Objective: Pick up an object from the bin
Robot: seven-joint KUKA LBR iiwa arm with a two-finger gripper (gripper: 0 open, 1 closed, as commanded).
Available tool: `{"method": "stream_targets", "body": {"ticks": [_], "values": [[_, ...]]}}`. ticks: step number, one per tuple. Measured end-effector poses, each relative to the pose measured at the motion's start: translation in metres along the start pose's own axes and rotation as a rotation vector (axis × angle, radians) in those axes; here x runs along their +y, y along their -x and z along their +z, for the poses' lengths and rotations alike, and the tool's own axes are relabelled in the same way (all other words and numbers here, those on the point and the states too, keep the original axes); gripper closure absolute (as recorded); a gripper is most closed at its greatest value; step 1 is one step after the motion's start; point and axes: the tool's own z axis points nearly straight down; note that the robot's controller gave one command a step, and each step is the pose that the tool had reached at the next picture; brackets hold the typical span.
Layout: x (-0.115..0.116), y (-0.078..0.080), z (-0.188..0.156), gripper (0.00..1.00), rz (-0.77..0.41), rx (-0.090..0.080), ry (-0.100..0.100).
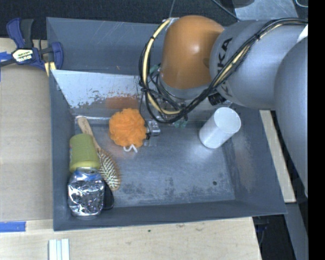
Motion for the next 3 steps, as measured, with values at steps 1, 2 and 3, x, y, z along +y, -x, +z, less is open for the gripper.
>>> {"method": "stream_targets", "body": {"ticks": [1, 2, 3], "values": [[0.007, -0.001, 0.088, 0.00, 0.209, 0.002, 0.000], [0.007, 0.001, 0.085, 1.00, 0.210, -0.002, 0.001], [-0.073, -0.004, -0.022, 1.00, 0.188, -0.014, -0.001]]}}
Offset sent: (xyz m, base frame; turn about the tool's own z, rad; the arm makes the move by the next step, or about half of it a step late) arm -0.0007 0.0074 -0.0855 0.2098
